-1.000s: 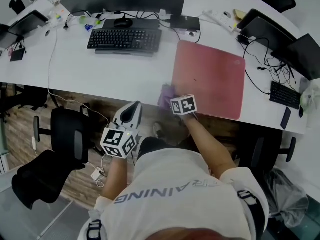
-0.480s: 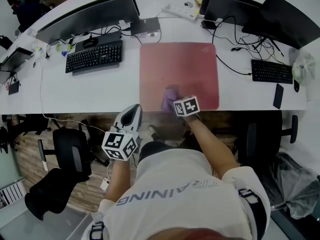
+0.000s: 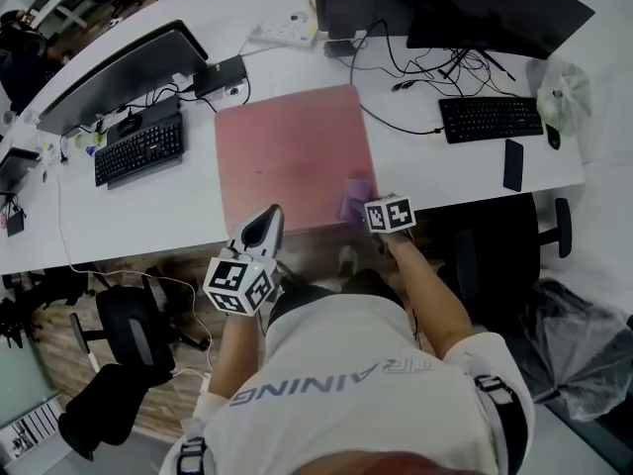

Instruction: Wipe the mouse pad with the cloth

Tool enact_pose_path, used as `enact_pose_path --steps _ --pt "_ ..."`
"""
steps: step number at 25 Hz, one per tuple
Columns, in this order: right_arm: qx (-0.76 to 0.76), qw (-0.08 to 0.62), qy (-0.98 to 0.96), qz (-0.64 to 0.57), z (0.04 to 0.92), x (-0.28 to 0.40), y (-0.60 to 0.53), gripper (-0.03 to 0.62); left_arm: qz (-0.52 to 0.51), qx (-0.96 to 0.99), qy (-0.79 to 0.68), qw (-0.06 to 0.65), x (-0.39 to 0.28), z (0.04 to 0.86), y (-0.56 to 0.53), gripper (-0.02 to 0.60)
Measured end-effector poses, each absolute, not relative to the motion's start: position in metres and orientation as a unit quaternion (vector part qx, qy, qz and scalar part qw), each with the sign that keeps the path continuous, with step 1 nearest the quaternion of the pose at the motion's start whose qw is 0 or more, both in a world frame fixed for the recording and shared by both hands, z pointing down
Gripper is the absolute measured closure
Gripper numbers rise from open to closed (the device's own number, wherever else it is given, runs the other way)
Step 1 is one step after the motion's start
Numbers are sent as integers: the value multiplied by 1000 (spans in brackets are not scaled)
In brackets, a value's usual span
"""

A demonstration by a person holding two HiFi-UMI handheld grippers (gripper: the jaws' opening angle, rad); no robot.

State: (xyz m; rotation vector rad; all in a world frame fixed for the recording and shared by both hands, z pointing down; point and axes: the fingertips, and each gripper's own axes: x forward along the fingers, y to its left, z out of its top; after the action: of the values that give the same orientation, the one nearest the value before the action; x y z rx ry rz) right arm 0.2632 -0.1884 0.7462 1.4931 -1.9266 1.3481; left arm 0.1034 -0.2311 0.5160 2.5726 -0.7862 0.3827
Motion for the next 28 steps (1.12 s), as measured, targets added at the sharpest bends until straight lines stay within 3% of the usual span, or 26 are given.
enact_pose_path --steps 14,21,28 --pt "611 154 -635 447 724 347 -135 494 126 949 -237 163 160 480 -224 549" --pt "677 99 -690 237 570 334 -172 494 94 955 -256 119 125 438 -244 549" --pt "677 67 -726 97 432 273 -213 494 67 949 -298 76 63 395 -265 549"
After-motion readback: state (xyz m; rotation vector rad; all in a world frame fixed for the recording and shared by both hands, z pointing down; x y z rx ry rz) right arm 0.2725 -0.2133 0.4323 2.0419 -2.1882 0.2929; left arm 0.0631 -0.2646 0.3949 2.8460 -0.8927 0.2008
